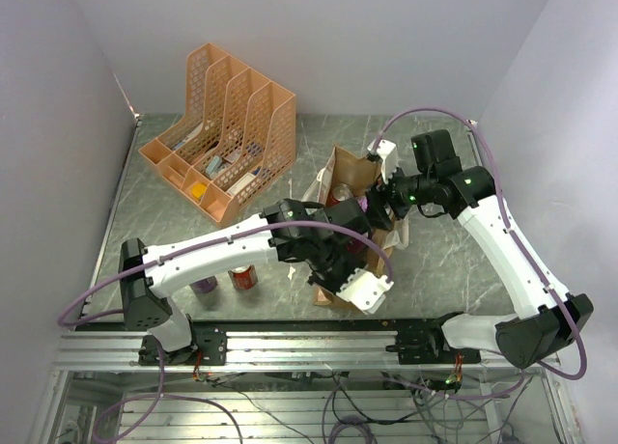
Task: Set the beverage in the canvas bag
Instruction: Place the drink in the canvas bag.
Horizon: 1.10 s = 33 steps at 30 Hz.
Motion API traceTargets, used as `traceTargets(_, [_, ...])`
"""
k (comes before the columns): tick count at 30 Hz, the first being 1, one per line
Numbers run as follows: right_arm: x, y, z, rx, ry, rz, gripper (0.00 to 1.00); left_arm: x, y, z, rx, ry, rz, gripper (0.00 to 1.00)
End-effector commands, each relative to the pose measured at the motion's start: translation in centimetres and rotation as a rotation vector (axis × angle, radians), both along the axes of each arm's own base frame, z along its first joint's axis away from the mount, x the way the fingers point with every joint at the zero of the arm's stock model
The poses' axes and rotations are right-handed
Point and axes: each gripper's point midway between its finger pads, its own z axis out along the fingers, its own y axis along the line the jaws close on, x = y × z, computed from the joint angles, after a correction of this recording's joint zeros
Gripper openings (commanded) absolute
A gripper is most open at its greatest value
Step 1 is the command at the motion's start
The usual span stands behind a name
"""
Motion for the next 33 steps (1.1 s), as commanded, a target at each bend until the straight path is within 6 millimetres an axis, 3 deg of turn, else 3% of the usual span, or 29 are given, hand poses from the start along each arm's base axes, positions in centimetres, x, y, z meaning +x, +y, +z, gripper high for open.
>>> traceTargets(1, [-0.7, 0.6, 0.5, 0.026, -0.008, 0.088, 0.00, -1.3, 1.0, -3.1, 0.114, -0.002, -0.049, 0.11])
traceTargets(7, [-1.7, 0.9, -1.4, 0.009, 0.079, 0.171, 0.00, -1.2, 0.5, -2.9, 0.120, -0.013, -0.061, 0.11])
traceTargets(14, [-2.4, 1.9, -2.9, -0.045, 0.182, 0.203, 0.00, -1.7, 0.9, -1.1, 0.060, -0.012, -0.086, 0.11])
traceTargets(28, [-2.3, 2.8, -7.6, -0.246, 0.215, 0.117, 0.00, -0.5, 2.4, 0.3, -0.013, -0.025, -0.031, 0.12])
traceTargets(33, [-2.7, 3.3, -8.3, -0.290, 0.207, 0.133, 0.00, 0.0, 2.4, 0.3, -0.018, -0.042, -0.026, 0.12])
